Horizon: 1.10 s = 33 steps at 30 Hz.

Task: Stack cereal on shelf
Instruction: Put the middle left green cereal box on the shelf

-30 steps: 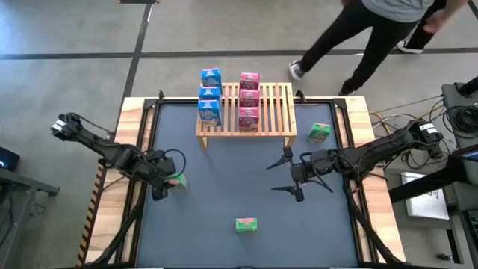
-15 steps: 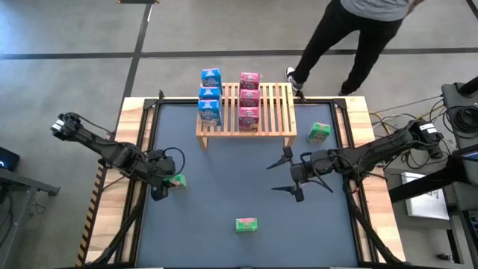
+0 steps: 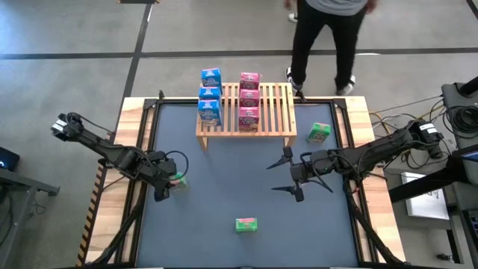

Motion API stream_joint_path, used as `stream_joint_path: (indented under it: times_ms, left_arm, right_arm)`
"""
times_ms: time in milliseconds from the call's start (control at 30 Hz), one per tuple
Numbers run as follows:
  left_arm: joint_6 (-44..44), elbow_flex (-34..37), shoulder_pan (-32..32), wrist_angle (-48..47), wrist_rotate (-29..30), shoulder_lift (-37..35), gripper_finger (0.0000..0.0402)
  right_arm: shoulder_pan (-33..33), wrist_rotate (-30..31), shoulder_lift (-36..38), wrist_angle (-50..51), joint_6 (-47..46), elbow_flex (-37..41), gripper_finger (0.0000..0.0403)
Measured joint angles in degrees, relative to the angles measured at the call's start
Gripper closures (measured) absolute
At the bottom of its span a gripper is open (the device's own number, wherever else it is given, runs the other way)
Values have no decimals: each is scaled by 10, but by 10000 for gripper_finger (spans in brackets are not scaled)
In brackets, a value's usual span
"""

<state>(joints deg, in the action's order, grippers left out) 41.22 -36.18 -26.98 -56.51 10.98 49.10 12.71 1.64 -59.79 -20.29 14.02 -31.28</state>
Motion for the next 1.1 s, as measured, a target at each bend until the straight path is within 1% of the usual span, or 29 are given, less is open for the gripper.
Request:
stream_joint_path:
  times_ms: [367, 567, 667, 767, 900, 967, 1100]
  left_arm:
    - [-7, -3, 0, 0, 0, -1, 261]
    - [-7, -4, 0, 0, 0, -5, 260]
    - [-8, -13, 0, -5, -2, -8, 258]
    - [-25, -46, 0, -4, -2, -8, 258]
    - [-62, -107, 0, -4, 5, -5, 258]
    - [-79, -140, 0, -6, 18, -1, 258]
    - [-117, -195, 0, -10, 46, 12, 258]
  right_arm:
    - [0, 0, 0, 0, 0, 0, 71]
    - [0, -1, 0, -7, -4, 0, 71]
    - [0, -1, 0, -46, -39, 0, 71]
    - [0, -1, 0, -75, -86, -1, 71]
    - [0, -1, 0, -79, -78, -1, 71]
    - [0, -1, -1, -78, -67, -1, 71]
    - [0, -1, -16, -136, -89, -1, 71]
